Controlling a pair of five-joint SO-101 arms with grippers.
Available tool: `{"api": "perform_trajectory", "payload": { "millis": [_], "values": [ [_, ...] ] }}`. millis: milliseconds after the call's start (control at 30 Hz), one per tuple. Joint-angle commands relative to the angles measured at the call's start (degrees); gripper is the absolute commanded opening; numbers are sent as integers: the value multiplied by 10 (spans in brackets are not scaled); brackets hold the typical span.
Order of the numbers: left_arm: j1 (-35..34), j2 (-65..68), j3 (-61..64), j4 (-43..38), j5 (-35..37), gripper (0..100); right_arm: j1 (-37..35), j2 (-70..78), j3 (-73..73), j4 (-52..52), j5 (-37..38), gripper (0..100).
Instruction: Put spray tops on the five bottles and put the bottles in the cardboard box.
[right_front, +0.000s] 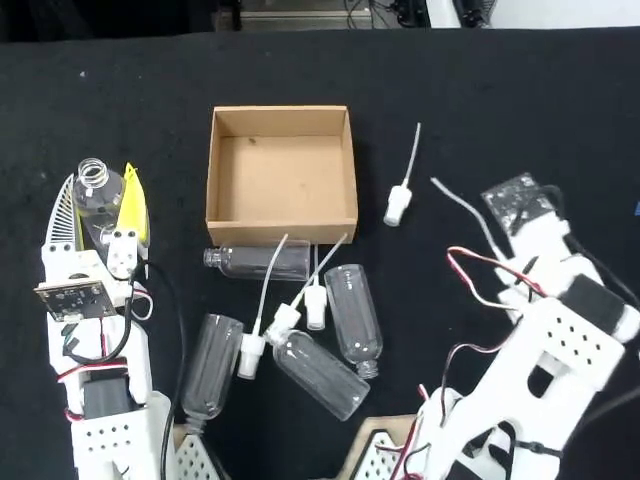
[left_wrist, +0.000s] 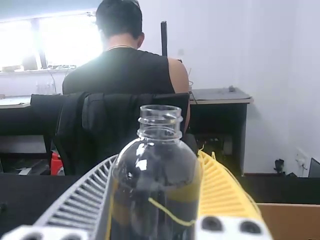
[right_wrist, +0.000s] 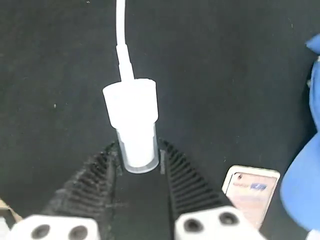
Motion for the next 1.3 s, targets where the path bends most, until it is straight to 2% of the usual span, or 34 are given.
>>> {"api": "perform_trajectory", "payload": {
  "millis": [0, 133, 300, 433, 533, 600, 767, 867, 1000, 1100, 1200, 1267],
  "values": [
    [1, -4, 12, -17, 3, 30, 29, -22, 10, -69, -128, 11],
    [4, -4, 12, -17, 3, 30, 25, -22, 73, -132, -318, 11],
    [3, -4, 12, -17, 3, 30, -29, -22, 129, -138, -449, 27],
    [2, -4, 12, -17, 3, 30, -79, -22, 130, -82, -498, 213],
    [4, -4, 12, -17, 3, 30, -102, -23, 92, -17, -497, 336],
    [4, -4, 12, -17, 3, 30, -104, -24, 48, 9, -480, 339],
    [3, -4, 12, -16, 3, 30, -86, -21, -42, 28, -271, 212],
    [3, -4, 12, -16, 3, 30, -57, -10, -49, 33, -175, 210],
    [4, -4, 12, -17, 4, 30, -48, 59, -59, 10, -171, 236],
    [4, -4, 12, -17, 5, 30, -98, 126, -115, 16, -171, 234],
    [4, -4, 12, -17, 5, 30, -167, 180, -207, 70, -178, 234],
    [4, -4, 12, -17, 5, 30, -217, 215, -282, 113, -263, 234]
  ]
}}
